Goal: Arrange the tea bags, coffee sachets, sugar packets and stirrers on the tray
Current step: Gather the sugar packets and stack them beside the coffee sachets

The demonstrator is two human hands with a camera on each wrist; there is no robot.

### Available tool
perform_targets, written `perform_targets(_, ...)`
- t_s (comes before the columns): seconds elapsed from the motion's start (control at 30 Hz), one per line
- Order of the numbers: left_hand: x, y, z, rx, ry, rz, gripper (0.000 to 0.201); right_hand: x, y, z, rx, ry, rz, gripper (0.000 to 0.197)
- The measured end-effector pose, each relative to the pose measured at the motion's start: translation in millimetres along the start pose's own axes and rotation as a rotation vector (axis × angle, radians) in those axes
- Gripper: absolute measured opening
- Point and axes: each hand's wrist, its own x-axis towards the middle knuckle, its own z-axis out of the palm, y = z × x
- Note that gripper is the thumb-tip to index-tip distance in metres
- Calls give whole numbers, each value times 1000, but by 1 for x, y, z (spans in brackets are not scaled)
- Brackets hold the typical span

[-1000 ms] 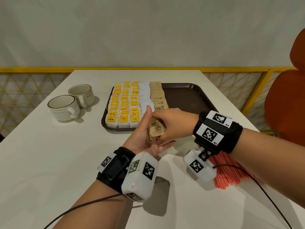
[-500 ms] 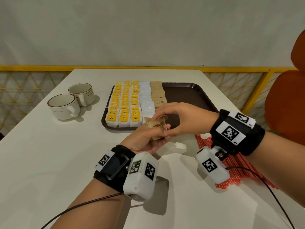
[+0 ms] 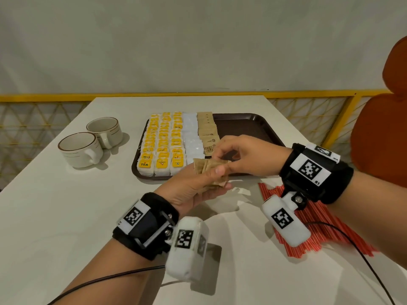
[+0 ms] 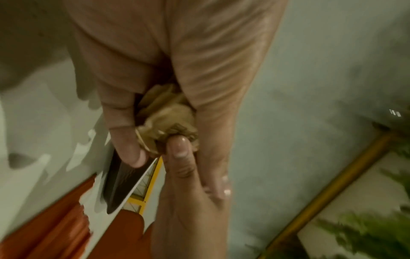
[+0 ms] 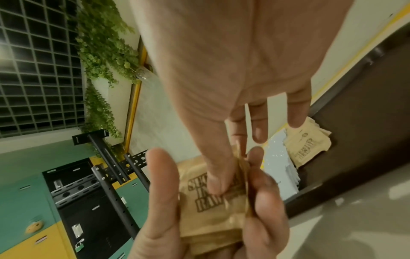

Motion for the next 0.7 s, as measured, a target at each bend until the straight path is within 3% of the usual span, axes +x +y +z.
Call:
perform_targets(0.1,3,15,-10,42,58,-14,62,5,4,-12,369,102,39,9)
perform_targets(0.2,12,34,-25,64,178,-28,39,18,13,-28,728,277,127,7)
perform_targets(0.27,21,48,-38,59,244,-14,20,32,25,-36,715,333,194,9)
perform_targets(0.37,39,72,-54,66,291,-1,3,52,48,-33,532,287,322,14)
perform_targets(0.5,62,92,-64,75,268,-38,6,76,72,-17,279,132,445,22)
perform_targets(0.7,83,96,-64,142,248,-51,4,92,89,-6,323,66,506,20)
